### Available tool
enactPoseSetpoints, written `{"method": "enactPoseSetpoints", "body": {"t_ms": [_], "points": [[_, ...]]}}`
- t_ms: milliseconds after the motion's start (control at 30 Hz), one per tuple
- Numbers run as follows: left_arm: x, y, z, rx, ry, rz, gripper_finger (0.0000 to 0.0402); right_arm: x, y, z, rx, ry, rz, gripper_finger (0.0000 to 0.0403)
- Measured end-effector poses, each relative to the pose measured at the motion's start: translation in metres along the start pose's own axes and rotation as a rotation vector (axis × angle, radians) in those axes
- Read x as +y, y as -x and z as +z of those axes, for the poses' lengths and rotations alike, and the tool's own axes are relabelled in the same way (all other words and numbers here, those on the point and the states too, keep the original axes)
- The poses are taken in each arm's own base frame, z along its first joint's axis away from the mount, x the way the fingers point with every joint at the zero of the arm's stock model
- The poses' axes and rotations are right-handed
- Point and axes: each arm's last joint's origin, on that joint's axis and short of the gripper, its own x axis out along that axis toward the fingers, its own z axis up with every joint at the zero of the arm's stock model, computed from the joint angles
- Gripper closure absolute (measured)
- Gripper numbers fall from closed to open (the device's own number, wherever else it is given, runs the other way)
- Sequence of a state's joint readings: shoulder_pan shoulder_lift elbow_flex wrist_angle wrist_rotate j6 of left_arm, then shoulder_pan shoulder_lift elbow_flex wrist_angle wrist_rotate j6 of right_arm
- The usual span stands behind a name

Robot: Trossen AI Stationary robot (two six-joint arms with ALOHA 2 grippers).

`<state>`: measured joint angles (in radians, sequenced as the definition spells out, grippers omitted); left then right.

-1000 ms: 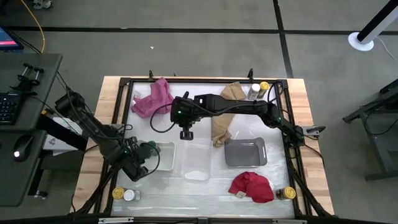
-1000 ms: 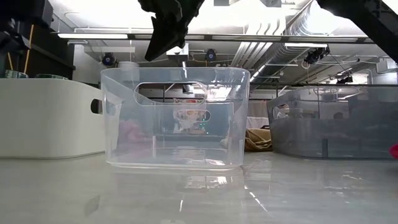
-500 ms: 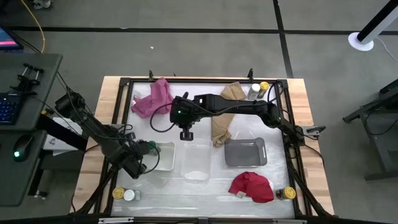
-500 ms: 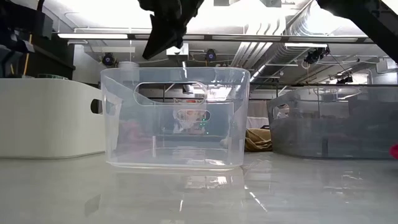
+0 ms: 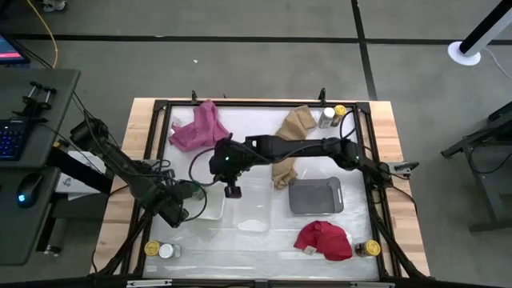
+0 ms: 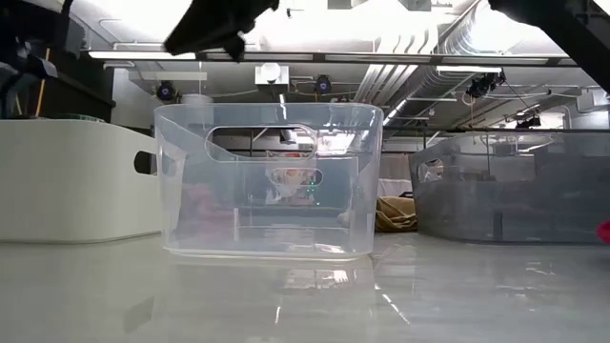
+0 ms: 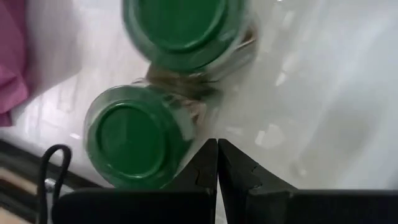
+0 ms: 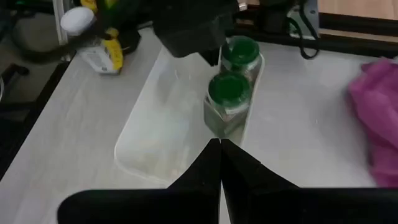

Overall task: Sort spices by type
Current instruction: Adjust the green seasoning bottles in the white bin

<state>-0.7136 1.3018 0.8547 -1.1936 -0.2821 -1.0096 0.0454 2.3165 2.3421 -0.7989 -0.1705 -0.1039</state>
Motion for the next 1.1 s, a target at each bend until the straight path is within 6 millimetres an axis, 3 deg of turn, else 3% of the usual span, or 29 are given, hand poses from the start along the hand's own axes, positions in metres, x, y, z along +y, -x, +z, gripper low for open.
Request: {"method": "enactPoseSetpoints", "body": {"t_ms": [167,567,733,1100], "points": [[0.005,0.021,0.003,-0.03,0.004,-0.042,0.0402,0.004,-0.031,-0.009,0.004,-0.037,0.015,0.0403],[0.035,0.064,-0.005,-0.187,0.091,-0.131,0.0402,0.021,-0.074,-0.022,0.0,-0.04,0.047,0.0403],[0.047,0.069,-0.009,-0.214,0.165,-0.138,0.0402,0.023,-0.093,-0.028,-0.017,-0.068,0.04,0.0403],[0.049,0.07,-0.01,-0.209,0.15,-0.136,0.0402,0.018,-0.117,-0.039,-0.03,-0.079,-0.047,0.0403]]}}
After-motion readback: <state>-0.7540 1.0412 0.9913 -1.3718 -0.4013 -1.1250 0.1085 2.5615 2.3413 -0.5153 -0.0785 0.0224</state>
